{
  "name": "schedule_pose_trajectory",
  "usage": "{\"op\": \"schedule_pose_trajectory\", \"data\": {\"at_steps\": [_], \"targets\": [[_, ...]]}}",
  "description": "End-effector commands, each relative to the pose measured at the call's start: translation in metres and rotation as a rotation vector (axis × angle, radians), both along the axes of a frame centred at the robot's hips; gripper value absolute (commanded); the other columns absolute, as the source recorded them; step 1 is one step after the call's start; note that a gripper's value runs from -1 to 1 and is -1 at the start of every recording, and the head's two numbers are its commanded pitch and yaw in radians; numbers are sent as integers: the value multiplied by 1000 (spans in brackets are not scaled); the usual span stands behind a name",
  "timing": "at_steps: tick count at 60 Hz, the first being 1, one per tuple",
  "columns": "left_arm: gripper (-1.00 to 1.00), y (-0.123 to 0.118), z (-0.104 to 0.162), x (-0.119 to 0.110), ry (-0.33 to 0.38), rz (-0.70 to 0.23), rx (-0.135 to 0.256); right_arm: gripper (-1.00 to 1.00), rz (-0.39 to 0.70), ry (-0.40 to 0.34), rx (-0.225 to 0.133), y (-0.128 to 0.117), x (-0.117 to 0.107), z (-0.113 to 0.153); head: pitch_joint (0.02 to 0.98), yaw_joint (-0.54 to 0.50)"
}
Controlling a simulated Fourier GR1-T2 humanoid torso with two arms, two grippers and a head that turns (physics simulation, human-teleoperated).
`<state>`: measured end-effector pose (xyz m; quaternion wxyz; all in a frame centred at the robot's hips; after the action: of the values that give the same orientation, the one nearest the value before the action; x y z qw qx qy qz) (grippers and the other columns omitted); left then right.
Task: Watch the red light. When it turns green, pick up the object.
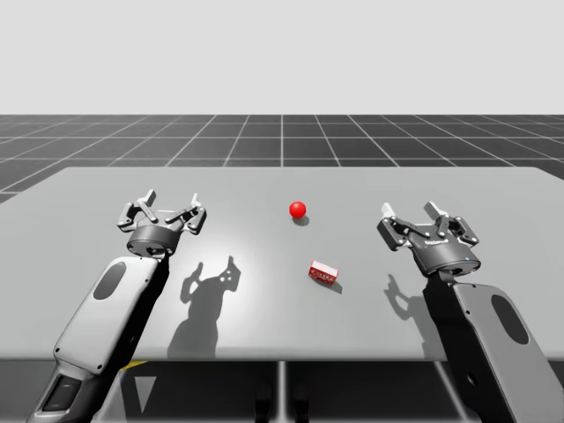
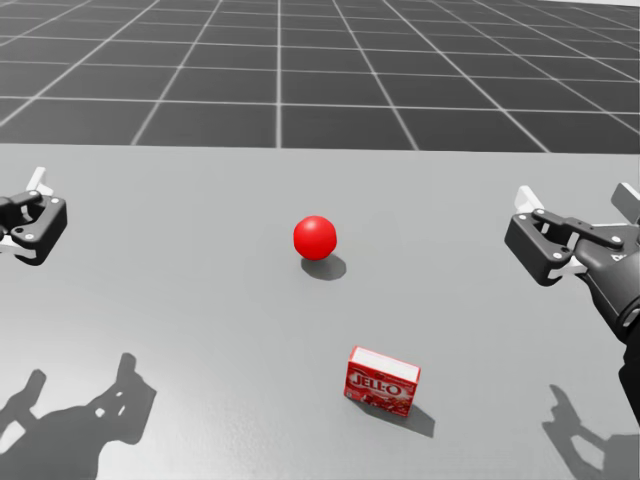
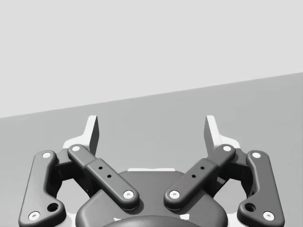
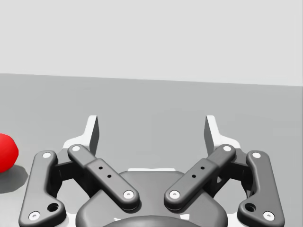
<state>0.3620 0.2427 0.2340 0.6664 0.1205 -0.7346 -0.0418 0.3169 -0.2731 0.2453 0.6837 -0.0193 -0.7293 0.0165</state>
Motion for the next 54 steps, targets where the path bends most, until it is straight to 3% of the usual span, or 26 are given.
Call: {"op": "schedule_pose_trajectory", "data": {"at_steps": [1,23,27,54], "targets": [[-1000,0,0,0,0,0,0,-1000,-1,-1,0,0,0,0,630,-88],[-1000,-1,0,0,3,-6,-2,-1000,-1,-2,-3,0,0,0,629,-85],[-1000,-1,0,0,3,-6,-2,-1000,9,5,13,0,0,0,629,-86],[-1000,-2,1,-2,2,-10,0,-1000,5,-2,3,0,-1,1,627,-84]]}}
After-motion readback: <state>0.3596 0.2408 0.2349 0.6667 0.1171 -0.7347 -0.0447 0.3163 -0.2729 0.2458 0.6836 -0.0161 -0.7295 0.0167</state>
